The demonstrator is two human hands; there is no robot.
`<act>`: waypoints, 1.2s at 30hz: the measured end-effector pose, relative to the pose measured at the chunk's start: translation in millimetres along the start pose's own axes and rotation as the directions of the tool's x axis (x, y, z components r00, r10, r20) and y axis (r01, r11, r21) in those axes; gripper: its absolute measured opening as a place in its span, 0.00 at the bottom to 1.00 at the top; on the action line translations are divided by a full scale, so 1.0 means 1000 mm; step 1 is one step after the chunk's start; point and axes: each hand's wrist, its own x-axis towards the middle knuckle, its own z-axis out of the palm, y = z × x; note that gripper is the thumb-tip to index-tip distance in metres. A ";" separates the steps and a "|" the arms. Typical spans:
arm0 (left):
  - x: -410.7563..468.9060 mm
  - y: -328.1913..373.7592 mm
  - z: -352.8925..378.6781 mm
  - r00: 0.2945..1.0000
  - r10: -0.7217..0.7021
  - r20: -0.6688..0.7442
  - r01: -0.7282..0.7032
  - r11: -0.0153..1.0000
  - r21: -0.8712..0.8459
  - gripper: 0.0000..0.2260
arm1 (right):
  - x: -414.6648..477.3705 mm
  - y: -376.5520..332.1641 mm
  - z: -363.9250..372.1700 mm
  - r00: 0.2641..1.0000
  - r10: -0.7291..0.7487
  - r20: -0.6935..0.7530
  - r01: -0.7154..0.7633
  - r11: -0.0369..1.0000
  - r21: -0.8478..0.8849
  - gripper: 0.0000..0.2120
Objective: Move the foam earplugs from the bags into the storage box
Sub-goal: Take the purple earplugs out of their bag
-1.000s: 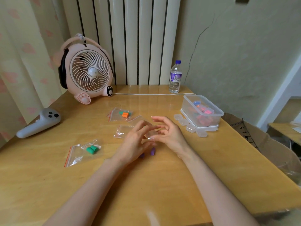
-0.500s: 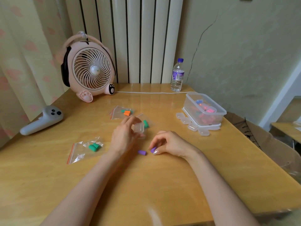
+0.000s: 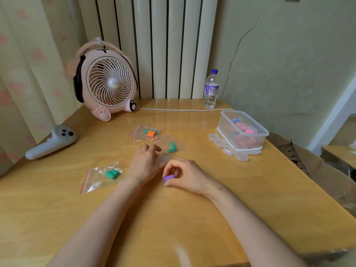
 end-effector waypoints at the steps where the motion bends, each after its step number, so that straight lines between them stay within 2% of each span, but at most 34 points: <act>1: 0.000 0.001 0.000 1.000 0.003 -0.004 -0.003 1.000 -0.006 0.18 | 0.000 0.000 0.002 1.000 -0.006 -0.004 0.006 1.000 -0.025 0.11; 4: 0.001 0.001 -0.001 1.000 0.023 0.007 -0.023 1.000 0.010 0.18 | 0.000 0.001 -0.001 0.998 0.018 -0.060 -0.020 0.999 -0.030 0.10; 9: 0.001 0.002 0.001 0.999 0.032 0.041 -0.037 0.993 0.115 0.24 | 0.001 0.010 -0.019 0.946 0.195 -0.258 -0.137 0.965 0.224 0.13; 13: 0.001 0.004 -0.002 0.999 0.046 0.022 -0.048 0.994 0.098 0.22 | 0.004 0.015 -0.019 0.915 0.233 -0.331 -0.159 0.959 0.236 0.14; 18: -0.005 0.010 -0.003 0.990 0.139 0.021 -0.140 0.990 0.009 0.18 | 0.007 0.019 -0.021 0.889 0.285 -0.359 -0.163 0.929 0.333 0.13; 21: -0.008 0.013 0.000 0.980 0.197 -0.023 -0.198 0.980 -0.027 0.15 | 0.007 0.018 -0.021 0.898 0.291 -0.331 -0.160 0.915 0.370 0.11; 25: -0.008 0.017 -0.001 0.971 0.224 -0.085 -0.235 0.959 -0.157 0.15 | 0.008 0.018 -0.020 0.908 0.287 -0.307 -0.158 0.910 0.384 0.10; 32: -0.007 0.022 -0.001 0.946 0.280 -0.166 -0.314 0.918 -0.240 0.19 | 0.008 0.016 -0.024 0.897 0.270 -0.350 -0.089 0.886 0.455 0.10; 36: -0.007 0.021 -0.001 0.950 0.279 -0.141 -0.306 0.922 -0.236 0.21 | 0.007 0.012 -0.026 0.875 0.259 -0.408 -0.007 0.850 0.526 0.10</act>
